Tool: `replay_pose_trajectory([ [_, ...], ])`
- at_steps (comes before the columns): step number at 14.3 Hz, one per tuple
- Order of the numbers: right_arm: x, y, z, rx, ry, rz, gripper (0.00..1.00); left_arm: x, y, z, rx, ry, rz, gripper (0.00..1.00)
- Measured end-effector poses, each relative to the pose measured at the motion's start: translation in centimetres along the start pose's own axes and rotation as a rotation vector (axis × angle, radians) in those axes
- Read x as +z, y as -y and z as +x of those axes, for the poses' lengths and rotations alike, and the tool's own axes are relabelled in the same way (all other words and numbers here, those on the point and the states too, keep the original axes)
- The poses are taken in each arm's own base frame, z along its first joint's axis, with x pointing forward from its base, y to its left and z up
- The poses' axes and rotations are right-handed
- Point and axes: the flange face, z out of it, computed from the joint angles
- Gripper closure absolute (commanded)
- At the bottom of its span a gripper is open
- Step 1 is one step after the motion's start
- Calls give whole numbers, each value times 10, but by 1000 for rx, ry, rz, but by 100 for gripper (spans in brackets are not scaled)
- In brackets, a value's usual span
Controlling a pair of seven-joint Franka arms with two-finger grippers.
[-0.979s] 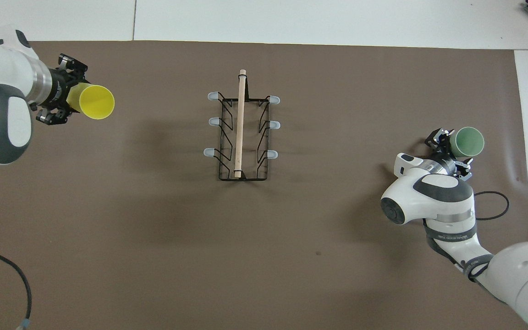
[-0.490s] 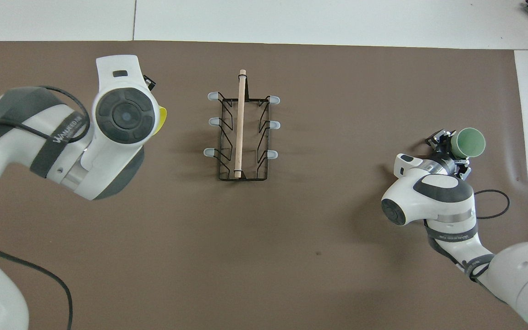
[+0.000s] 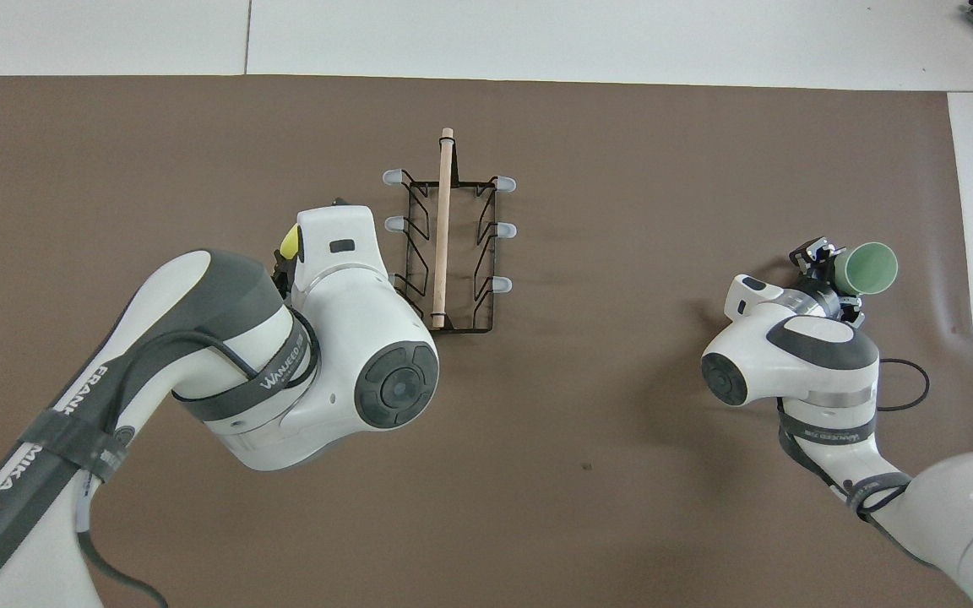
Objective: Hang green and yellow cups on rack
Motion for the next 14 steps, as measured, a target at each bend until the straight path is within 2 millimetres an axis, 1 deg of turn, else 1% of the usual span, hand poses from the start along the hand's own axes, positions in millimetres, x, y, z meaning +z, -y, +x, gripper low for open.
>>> replay_pose_trajectory([
  [3,-29,-23,-30,134,-192,89,100,-17,-3,-20,37,3,-29,100],
  [5,-55,-38,-49,213,-289,119,100,-25,-4,-30,56,1,-45,100],
  [6,-73,-46,-53,259,-343,136,100,-28,-5,-33,61,1,-50,100],
  [8,-115,-64,-55,328,-437,143,100,-34,-6,-39,68,1,-61,100],
  [9,-138,-72,-55,359,-476,146,100,-38,-7,-43,70,2,-65,96],
  [10,-161,-81,-57,402,-515,181,100,-42,-8,-47,71,2,-66,80],
  [11,-187,-91,-62,456,-561,254,100,-45,-8,-51,74,2,-69,62],
  [12,-212,-104,-75,513,-612,336,100,-48,-9,-55,79,4,-74,44],
  [13,-232,-116,-93,564,-660,401,100,-51,-9,-58,82,6,-78,12],
  [14,-244,-127,-114,606,-700,452,100,-52,-9,-60,80,8,-80,0],
])
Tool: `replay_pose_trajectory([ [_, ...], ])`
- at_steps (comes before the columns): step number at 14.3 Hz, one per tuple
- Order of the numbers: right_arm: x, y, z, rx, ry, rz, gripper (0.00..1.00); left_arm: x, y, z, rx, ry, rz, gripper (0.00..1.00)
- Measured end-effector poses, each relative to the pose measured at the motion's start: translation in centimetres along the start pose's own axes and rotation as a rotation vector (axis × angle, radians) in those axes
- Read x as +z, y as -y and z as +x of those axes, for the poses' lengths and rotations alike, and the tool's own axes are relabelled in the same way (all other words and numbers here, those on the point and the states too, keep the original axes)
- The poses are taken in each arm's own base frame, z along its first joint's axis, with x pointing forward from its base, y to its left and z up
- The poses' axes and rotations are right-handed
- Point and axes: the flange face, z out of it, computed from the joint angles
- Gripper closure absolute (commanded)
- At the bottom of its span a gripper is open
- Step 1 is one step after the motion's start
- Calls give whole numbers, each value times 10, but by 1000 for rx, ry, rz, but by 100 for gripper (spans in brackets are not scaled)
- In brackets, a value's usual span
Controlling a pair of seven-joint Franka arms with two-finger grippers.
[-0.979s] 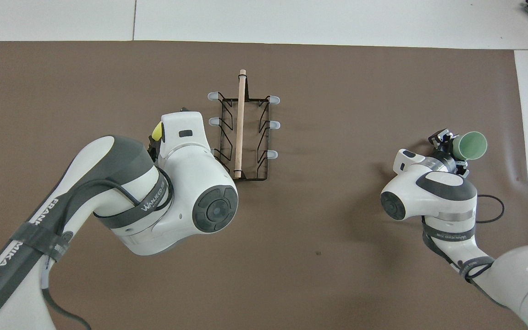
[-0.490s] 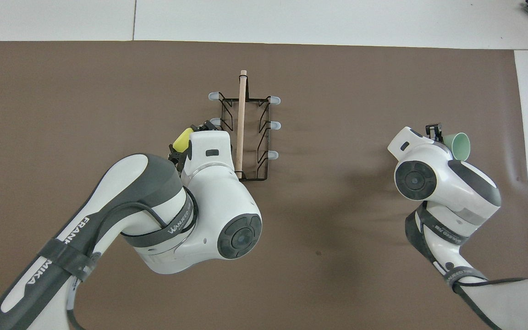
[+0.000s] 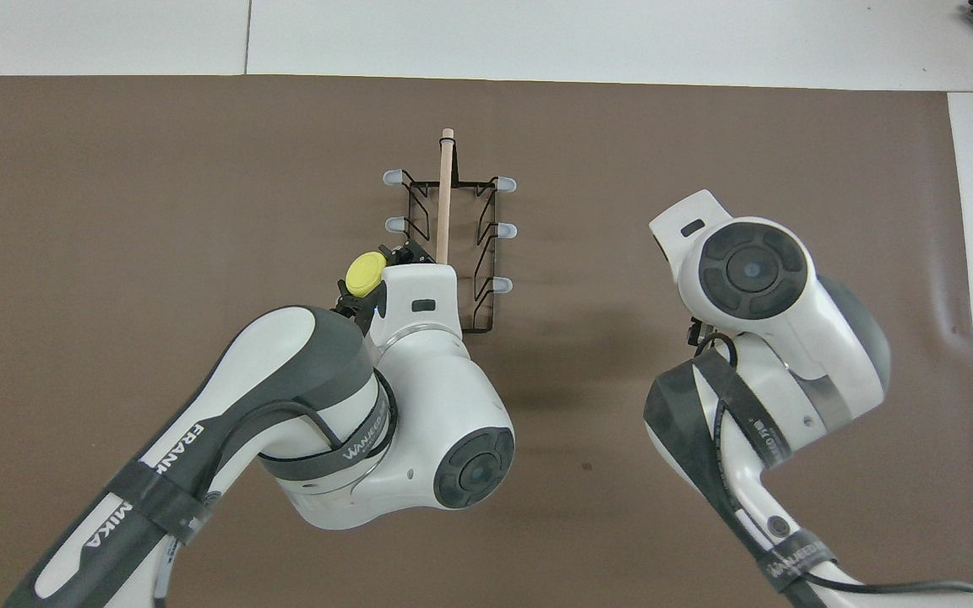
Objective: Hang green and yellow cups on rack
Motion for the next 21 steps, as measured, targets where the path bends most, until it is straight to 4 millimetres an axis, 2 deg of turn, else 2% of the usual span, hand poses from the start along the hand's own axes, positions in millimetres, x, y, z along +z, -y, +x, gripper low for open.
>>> replay_pose_trajectory([
  [2,-28,-12,-9,60,-46,75,100,-2,0,-2,-8,14,2,0],
  [5,-50,-15,-7,112,-140,141,100,-7,-4,2,-23,65,10,0],
  [8,-68,-16,1,155,-268,174,100,-5,-7,25,78,145,25,0],
  [12,-81,-21,10,170,-508,238,100,24,4,82,279,224,44,0],
  [16,-83,-36,-3,123,-745,305,100,58,28,139,455,363,21,0],
  [18,-81,-42,-11,95,-851,322,100,73,50,181,489,455,-37,0],
  [21,-80,-42,-16,79,-1008,348,100,85,100,253,532,552,-164,0],
])
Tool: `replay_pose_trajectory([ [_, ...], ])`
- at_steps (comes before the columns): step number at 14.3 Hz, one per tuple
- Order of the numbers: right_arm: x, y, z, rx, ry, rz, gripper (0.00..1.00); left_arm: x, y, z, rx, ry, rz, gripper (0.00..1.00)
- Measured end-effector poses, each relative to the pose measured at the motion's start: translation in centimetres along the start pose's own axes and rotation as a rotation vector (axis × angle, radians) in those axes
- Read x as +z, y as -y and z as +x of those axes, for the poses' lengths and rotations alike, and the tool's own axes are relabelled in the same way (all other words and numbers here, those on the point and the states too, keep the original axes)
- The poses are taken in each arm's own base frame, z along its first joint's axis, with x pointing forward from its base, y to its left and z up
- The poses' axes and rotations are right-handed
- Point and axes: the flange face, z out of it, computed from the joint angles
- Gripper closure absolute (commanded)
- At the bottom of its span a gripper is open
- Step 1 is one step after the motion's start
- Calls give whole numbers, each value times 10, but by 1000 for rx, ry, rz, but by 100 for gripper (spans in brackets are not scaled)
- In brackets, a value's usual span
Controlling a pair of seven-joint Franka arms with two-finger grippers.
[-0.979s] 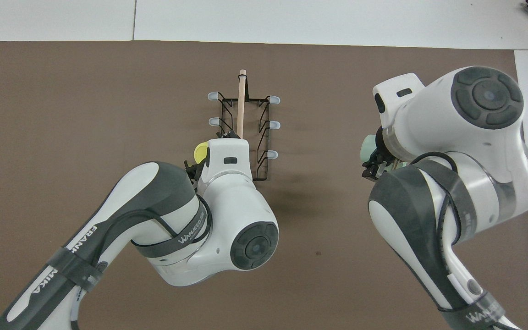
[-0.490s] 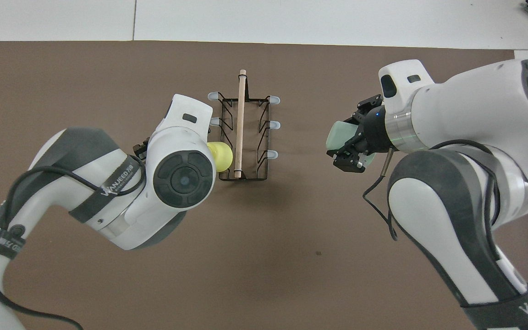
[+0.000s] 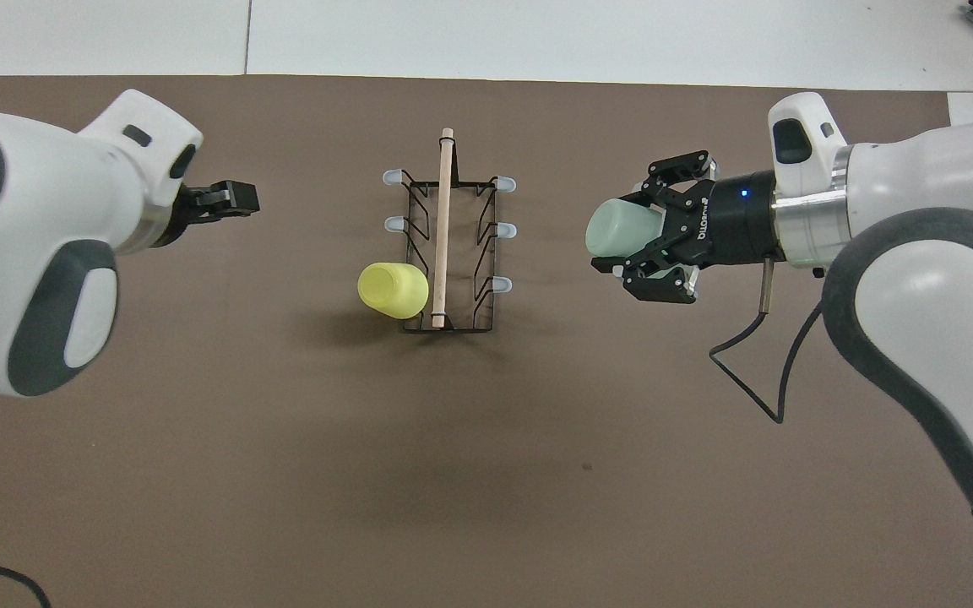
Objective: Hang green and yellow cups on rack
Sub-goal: 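Release the yellow cup and withdraw the left gripper while the right gripper lifts, then carry the green cup with the right gripper onto a rack peg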
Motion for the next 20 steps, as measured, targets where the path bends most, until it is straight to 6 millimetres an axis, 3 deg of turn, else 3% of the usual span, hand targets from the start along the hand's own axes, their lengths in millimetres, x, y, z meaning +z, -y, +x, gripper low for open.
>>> replay_pose_trajectory([
  [2,-4,1,-5,-28,-81,10,100,-19,38,3,86,45,-11,0],
  [4,-6,5,-12,-64,-149,15,100,-38,59,2,168,88,-4,0],
  [10,-14,21,-49,-69,-393,-10,100,-88,81,8,294,147,0,0],
  [15,-7,28,-51,-45,-530,-23,100,-89,87,4,302,189,0,0],
  [17,4,29,-61,-46,-570,-35,100,-88,88,4,301,195,0,0],
  [20,25,37,-59,-32,-598,-55,100,-88,89,4,300,197,0,0],
])
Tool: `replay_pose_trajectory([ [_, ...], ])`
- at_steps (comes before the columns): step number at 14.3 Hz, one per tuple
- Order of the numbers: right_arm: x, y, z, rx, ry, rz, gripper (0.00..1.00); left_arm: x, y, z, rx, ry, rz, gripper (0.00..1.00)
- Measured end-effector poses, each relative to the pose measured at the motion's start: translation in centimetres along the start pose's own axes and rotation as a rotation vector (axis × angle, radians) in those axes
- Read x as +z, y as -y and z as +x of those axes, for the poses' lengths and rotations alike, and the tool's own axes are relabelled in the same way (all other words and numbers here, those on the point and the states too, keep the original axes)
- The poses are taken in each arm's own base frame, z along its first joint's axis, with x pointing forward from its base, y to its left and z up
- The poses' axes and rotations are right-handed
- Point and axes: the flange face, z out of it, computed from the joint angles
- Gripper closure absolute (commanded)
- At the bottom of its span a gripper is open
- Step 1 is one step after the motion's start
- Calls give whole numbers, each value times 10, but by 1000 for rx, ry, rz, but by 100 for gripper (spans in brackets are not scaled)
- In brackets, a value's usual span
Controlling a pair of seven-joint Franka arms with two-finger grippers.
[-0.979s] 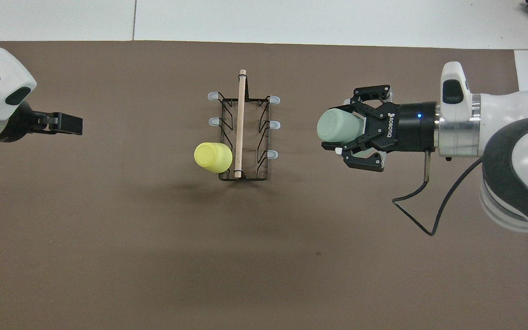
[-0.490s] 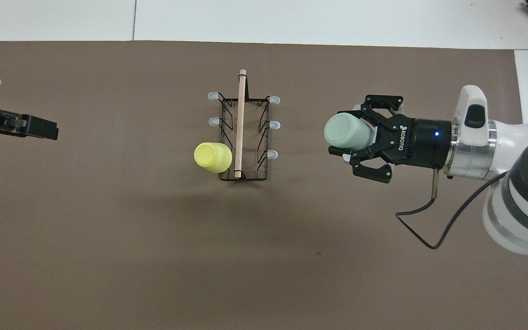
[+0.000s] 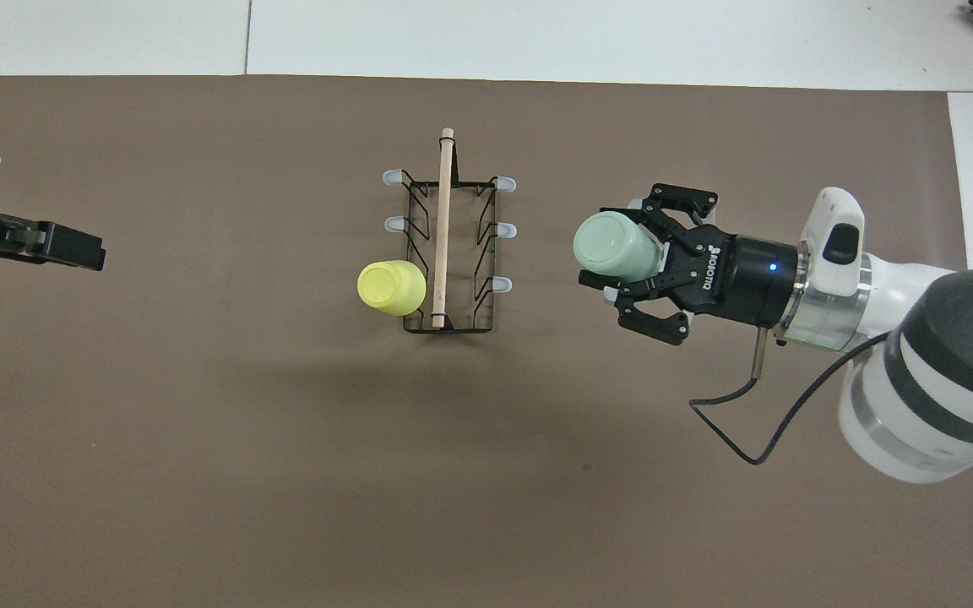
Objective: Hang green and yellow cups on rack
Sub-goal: 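Carry the green cup with the right gripper onto a rack peg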
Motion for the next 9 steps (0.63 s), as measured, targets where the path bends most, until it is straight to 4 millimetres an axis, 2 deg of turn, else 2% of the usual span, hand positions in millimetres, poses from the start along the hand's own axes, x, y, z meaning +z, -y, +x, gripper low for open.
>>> replay_pose_trajectory([
  [4,35,17,-13,-13,-44,-54,100,1,0,0,-1,1,-1,0],
  [9,55,16,-40,29,-86,-75,100,1,0,0,0,2,-2,0],
])
